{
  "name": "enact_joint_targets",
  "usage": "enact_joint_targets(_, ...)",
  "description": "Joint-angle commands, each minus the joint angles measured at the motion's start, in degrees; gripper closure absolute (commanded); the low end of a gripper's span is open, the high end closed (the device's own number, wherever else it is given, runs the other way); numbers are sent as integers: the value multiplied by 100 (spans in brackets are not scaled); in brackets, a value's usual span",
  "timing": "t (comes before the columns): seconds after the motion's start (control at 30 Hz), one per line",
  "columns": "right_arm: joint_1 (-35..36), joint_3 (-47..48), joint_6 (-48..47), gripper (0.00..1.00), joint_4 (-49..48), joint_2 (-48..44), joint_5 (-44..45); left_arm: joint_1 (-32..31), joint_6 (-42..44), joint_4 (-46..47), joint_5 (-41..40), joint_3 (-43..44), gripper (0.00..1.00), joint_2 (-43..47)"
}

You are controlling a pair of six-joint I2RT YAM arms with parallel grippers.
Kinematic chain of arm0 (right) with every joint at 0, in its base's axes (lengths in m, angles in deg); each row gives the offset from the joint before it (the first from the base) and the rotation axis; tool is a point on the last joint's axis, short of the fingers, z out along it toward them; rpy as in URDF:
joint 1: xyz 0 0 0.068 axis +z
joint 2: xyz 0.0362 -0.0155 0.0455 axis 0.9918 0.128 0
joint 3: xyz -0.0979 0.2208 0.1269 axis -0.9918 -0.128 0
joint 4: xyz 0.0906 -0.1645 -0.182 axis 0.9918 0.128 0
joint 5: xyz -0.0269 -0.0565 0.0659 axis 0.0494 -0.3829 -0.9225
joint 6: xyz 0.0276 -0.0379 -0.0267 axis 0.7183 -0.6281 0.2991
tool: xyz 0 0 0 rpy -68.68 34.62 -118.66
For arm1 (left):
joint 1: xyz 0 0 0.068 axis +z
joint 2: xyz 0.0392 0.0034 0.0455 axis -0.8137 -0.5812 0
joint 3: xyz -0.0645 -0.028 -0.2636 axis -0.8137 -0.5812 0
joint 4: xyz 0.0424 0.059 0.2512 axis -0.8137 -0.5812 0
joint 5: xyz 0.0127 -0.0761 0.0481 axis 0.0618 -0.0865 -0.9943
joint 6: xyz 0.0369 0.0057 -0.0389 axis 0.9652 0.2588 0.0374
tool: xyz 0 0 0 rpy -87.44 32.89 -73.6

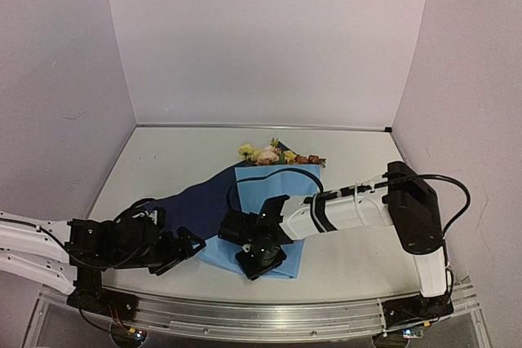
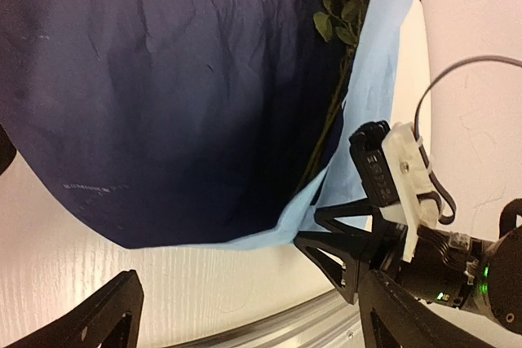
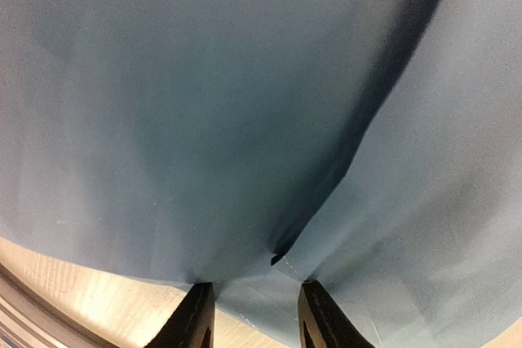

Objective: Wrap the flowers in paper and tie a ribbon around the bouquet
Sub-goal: Pick up the two-thirds-folded wrapping paper from the center of the board.

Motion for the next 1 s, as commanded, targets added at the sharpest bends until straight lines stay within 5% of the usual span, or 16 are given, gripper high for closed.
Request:
enact_joint_targets(0.0,15,-76,90,64,-384,153,-132,-163,-131,57,-118,53,4,-127)
enact_joint_targets(0.5,15,-216,166,64,-516,139,-118,-271,-328,1274,-683,275,12,-1965)
enact_joint_targets(0.83,15,-272,219,63,-564,142,-108,-180,-775,2074,-920,-197,31,-2336)
enact_joint_targets(0.97,15,-310,254,64,-580,151,-89,-166,-939,2298,-964,-392,47,-2470)
